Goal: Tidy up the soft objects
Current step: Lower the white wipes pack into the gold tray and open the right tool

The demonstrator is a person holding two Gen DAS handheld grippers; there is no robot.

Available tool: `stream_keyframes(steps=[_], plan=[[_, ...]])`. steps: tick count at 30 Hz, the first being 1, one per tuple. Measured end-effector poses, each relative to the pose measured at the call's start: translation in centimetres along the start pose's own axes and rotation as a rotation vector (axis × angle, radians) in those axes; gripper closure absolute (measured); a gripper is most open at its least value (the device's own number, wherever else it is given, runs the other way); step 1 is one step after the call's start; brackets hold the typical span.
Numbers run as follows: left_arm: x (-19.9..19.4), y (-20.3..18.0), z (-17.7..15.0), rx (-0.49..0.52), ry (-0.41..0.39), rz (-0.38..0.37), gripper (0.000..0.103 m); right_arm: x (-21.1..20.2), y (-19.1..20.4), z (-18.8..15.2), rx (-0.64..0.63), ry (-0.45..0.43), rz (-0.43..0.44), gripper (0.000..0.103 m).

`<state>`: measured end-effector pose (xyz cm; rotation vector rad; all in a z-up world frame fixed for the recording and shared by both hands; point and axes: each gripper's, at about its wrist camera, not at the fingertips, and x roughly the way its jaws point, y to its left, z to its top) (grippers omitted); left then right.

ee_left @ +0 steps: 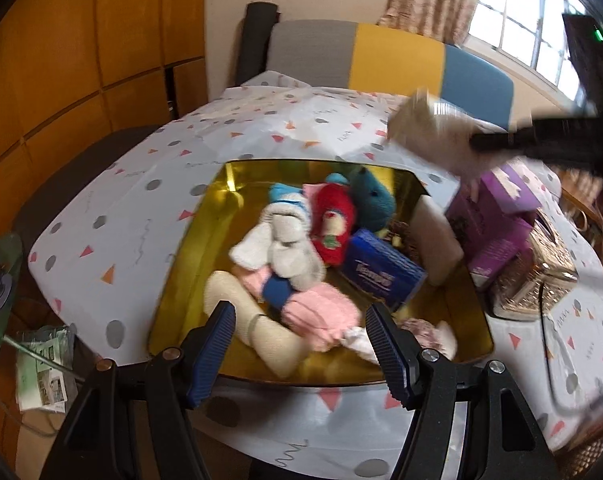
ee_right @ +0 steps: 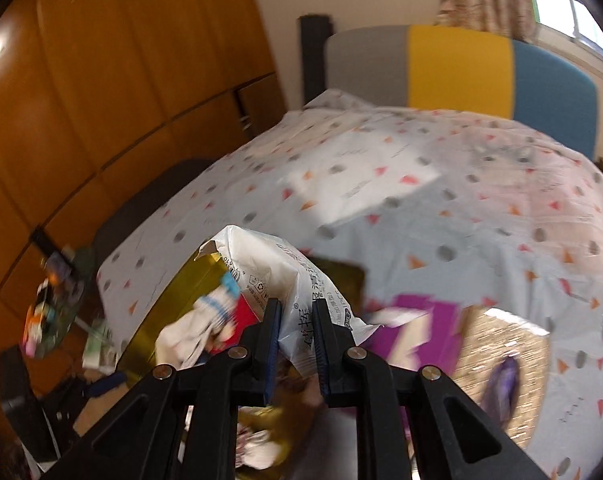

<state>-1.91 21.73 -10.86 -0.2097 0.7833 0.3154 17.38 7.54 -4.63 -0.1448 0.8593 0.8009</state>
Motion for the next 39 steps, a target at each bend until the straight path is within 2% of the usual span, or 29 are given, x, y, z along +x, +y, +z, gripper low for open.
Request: stream_keyframes(steps=[5, 10, 13, 19, 23, 25, 29, 33, 36, 39], plan=[[0.1, 2.1, 0.0, -0.051, 0.0, 0.033, 0.035, 3.4, 2.9, -2.8, -0.048, 0.081, 0.023, 0.089], [0.4, 3.5, -0.1, -0.089, 0.004, 0.053, 0.035, 6.3, 5.0, -5.0, -0.098, 0.132, -0.013, 0.089], [0.6, 3.4, 0.1, -0.091, 0.004, 0.054, 0.035, 7.9, 6.1, -6.1, -0.146, 0.154, -0.081, 0.089], [0.3, 2.6, 0.8, -0.082, -0.009, 0.053, 0.025, 11.4, 6.1, -7.3, -0.187, 0.218, -0.206, 0.089], [-0.2, 2.0, 1.1, -0.071, -0.034, 0.055, 0.02, 10.9, 5.8, -7.8, -0.167, 0.206, -0.163, 0.086], [-0.4, 1.9, 1.0, -0.07, -0.041, 0.055, 0.017, 10.2, 5.5, -8.0, -0.154, 0.19, -0.152, 0.075], [-0.7, 1.6, 1.1, -0.071, -0.051, 0.069, 0.009, 7.8, 6.0, -8.2, -0.149, 0.126, -0.162, 0.066], [-1.3, 1.0, 1.0, -0.072, -0.068, 0.063, 0.0, 5.2, 6.4, -8.6, -0.132, 0.059, -0.196, 0.062], [-1.6, 0.1, 0.9, -0.064, -0.074, 0.053, 0.0, 3.4, 6.0, -9.1, -0.09, 0.006, -0.25, 0.055], [-1.8, -1.0, 0.7, -0.043, -0.071, 0.034, 0.0, 1.5, 5.4, -9.7, -0.041, -0.043, -0.319, 0.054]])
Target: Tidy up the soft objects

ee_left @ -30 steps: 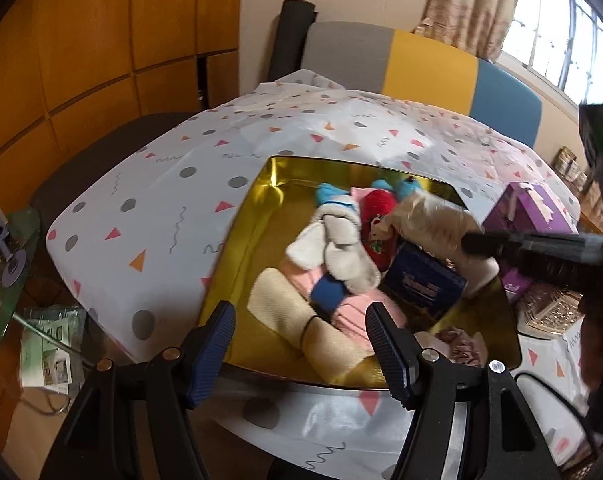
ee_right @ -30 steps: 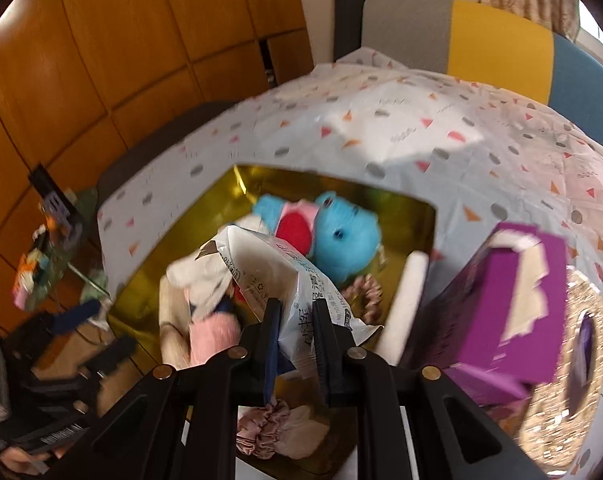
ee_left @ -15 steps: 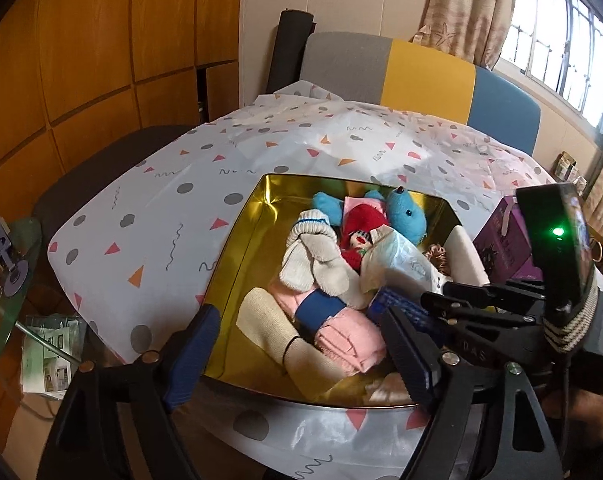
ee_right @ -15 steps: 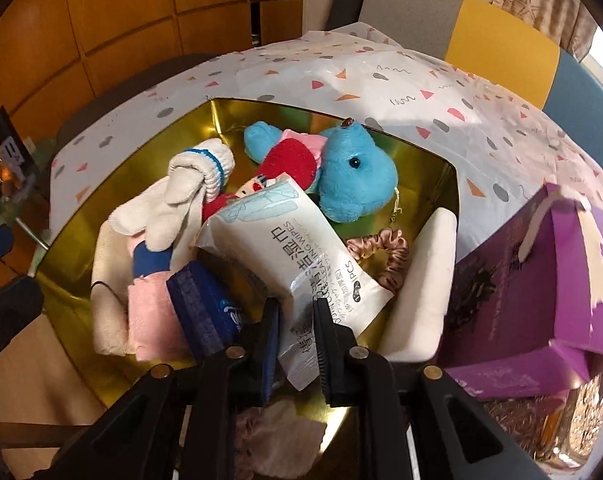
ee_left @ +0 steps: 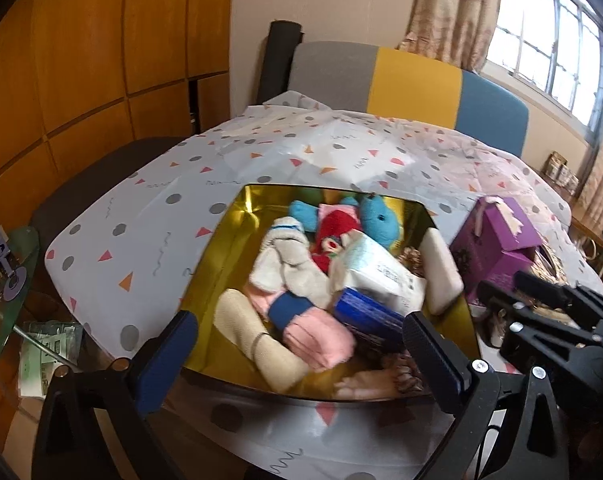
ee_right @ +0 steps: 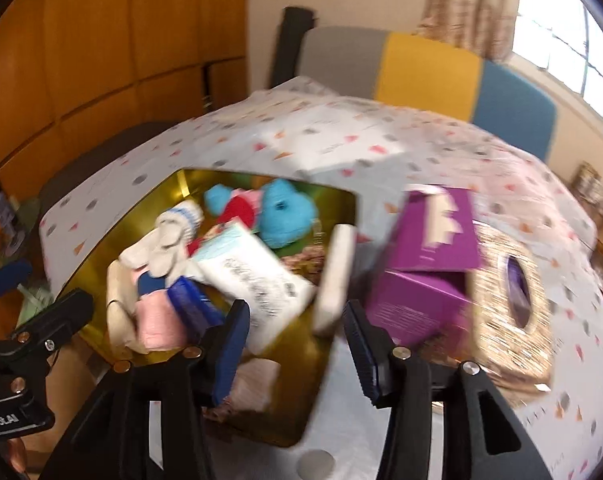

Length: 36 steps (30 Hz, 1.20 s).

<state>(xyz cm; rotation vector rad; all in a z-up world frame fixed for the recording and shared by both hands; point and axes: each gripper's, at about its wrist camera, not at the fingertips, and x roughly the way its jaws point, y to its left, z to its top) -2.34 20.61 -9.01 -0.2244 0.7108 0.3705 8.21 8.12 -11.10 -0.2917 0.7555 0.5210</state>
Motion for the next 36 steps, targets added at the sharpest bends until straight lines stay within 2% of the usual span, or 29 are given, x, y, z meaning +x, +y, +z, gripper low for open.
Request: stream_keyframes(steps=[4, 9, 14, 22, 36], plan=[[-0.6, -2.2, -0.1, 0.052, -0.012, -0.04, 0.0, -2.3, -2.1, -1.1, 0.087, -0.044, -0.103, 0.054], [-1.2, -4.8, -0.1, 0.1, -0.039, -0.079, 0.0, -3.9, -4.4, -2.3, 0.175, -0.065, -0.179, 0.053], [-0.9, -6.1, -0.3, 0.111, -0.027, -0.075, 0.0, -4.6, -5.8, -3.4, 0.216, -0.08, -0.235, 0.053], [-0.4, -6.8, -0.6, 0.116, -0.018, -0.048, 0.0, -4.9, -7.5, -4.1, 0.277, -0.089, -0.245, 0.053], [-0.6, -7.3, -1.1, 0.114, -0.031, -0.026, 0.0, -5.2, -8.0, -4.8, 0.293, -0.098, -0.27, 0.053]])
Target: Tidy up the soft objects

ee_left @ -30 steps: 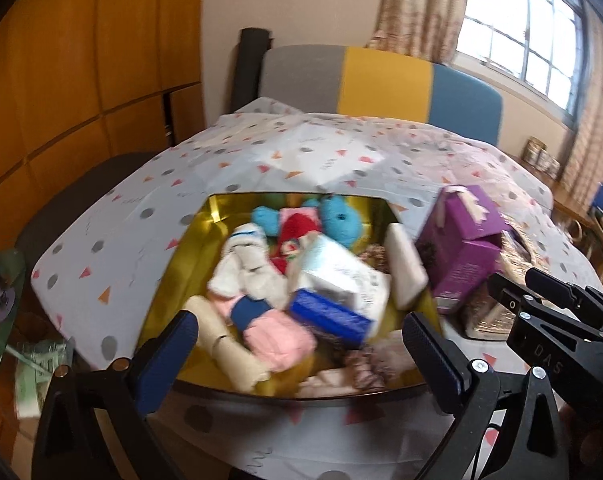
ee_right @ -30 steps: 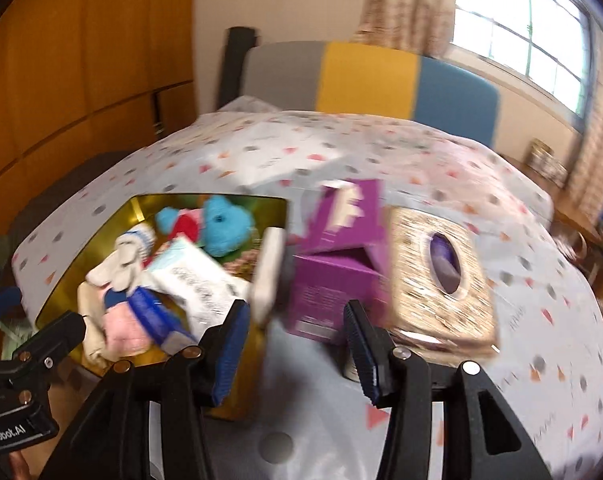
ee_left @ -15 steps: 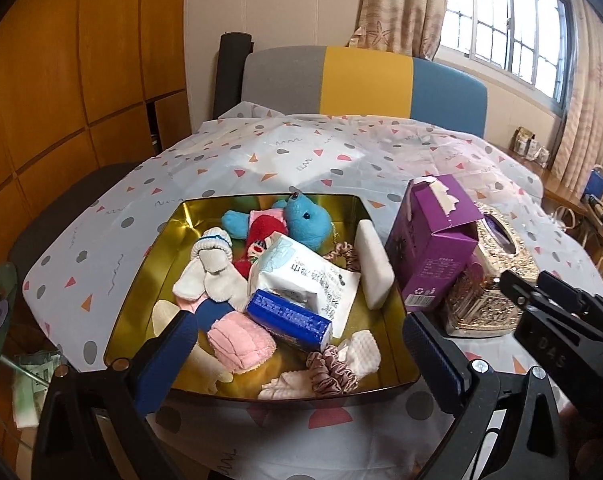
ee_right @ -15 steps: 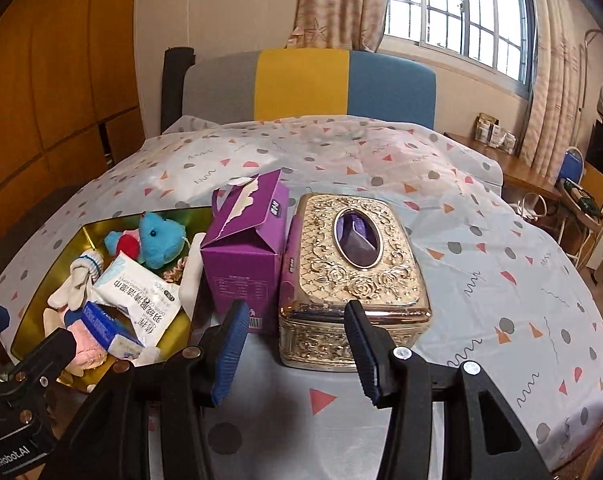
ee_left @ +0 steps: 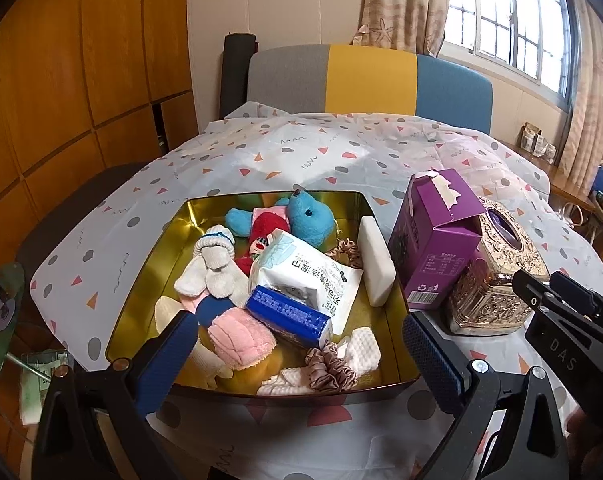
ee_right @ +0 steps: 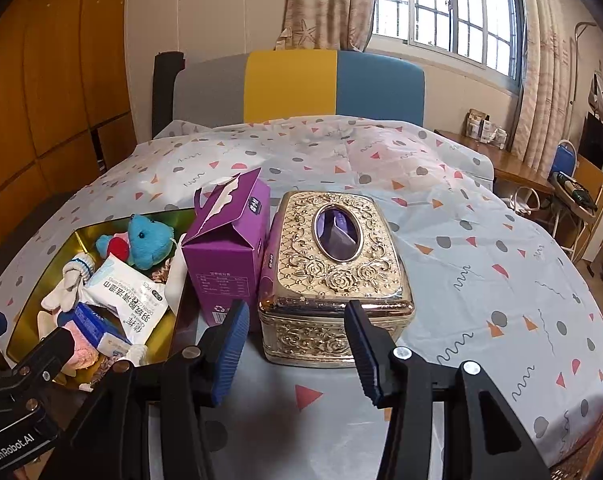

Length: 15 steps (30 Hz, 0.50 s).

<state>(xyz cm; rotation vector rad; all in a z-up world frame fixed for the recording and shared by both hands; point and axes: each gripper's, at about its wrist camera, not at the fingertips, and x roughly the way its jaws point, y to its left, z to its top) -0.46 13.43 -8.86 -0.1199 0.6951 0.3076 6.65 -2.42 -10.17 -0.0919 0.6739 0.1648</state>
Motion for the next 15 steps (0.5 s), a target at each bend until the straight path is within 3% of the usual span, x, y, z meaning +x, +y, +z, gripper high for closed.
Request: stream_keyframes(steps=[15], plan=[[0.08, -0.23, -0.48, -0.003, 0.021, -0.02, 0.0, -0.06, 0.21, -0.21, -0.007, 0.005, -0.001, 0.053]])
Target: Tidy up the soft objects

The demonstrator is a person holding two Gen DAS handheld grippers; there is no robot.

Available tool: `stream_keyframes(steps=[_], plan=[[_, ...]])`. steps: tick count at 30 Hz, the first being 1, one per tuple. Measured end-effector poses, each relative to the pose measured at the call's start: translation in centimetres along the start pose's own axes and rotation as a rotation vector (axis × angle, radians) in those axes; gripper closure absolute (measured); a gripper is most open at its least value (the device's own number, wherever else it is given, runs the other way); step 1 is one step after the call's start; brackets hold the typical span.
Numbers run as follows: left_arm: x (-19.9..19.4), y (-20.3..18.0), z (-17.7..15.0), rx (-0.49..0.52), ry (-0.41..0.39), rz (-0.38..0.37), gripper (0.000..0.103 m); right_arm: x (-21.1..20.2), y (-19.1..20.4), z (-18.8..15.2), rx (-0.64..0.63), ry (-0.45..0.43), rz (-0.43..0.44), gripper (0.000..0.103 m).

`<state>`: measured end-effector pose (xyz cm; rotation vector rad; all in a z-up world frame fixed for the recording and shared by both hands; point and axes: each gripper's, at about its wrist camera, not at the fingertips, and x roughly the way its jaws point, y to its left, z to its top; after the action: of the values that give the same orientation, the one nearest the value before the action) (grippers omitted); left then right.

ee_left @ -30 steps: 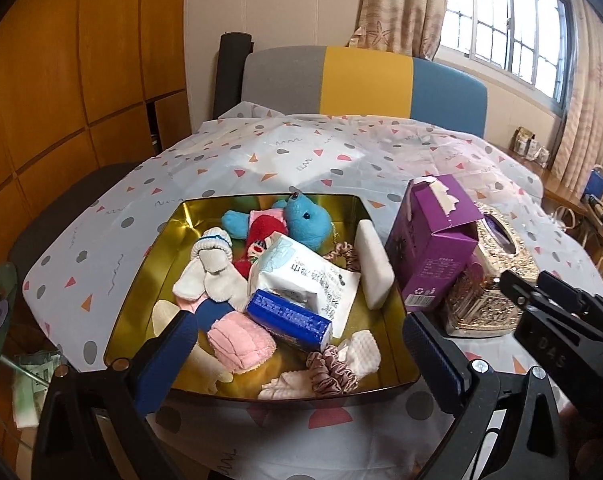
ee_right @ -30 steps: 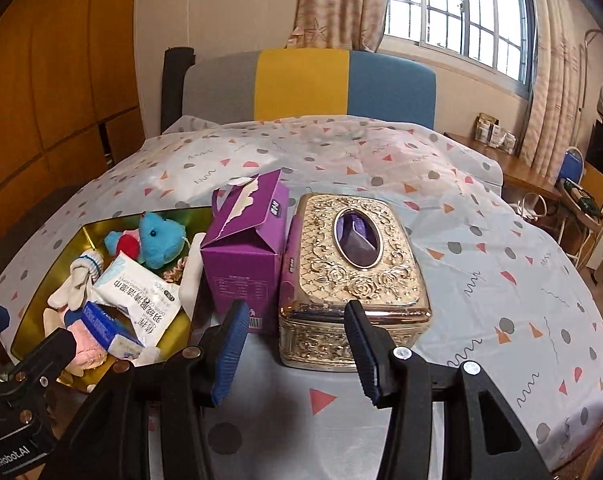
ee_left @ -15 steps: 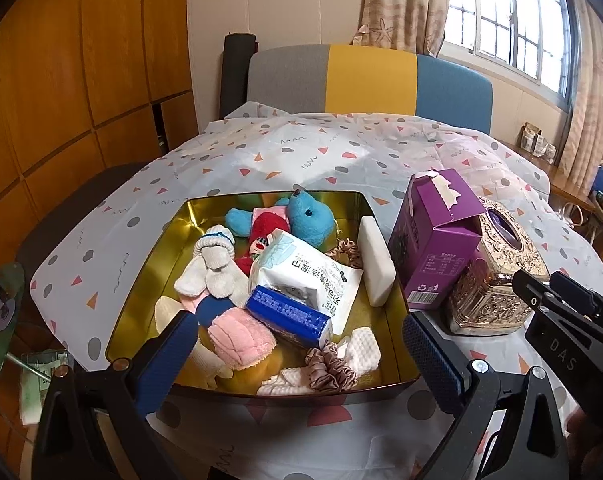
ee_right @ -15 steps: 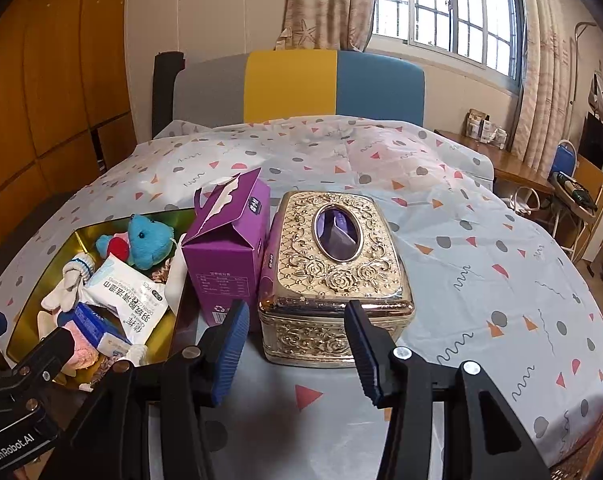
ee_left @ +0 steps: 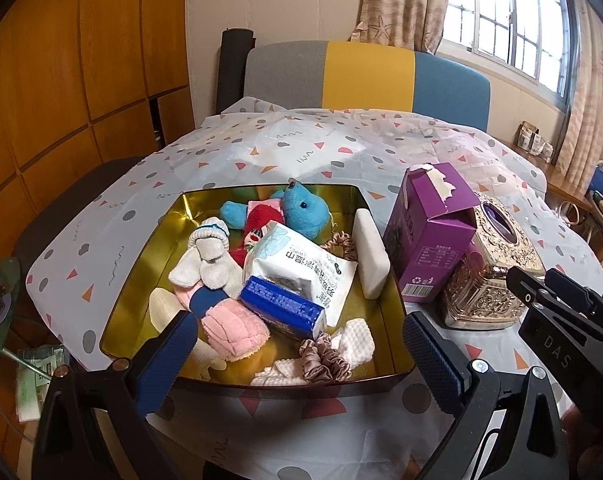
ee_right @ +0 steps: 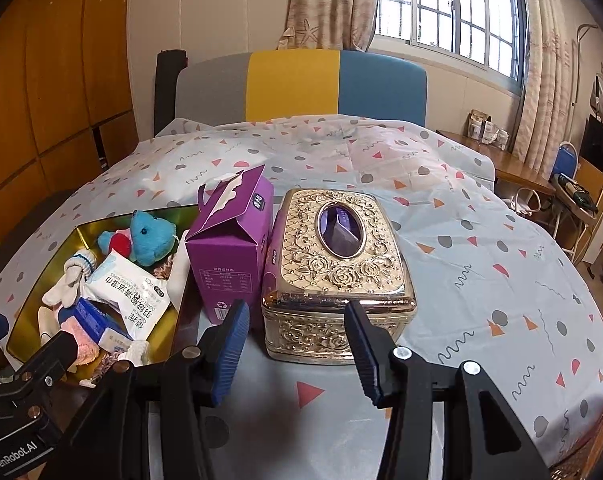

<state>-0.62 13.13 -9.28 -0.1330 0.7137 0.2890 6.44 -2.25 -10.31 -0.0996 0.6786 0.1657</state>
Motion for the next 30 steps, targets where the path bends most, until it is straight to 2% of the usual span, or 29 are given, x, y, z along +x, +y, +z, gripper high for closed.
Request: stream_keyframes(steps=[30], plan=[[0.26, -0.48, -0.24, 0.016, 0.024, -0.023, 0.0, 0.47, 0.29, -0.14, -0.011, 0.017, 0.004, 0.053]])
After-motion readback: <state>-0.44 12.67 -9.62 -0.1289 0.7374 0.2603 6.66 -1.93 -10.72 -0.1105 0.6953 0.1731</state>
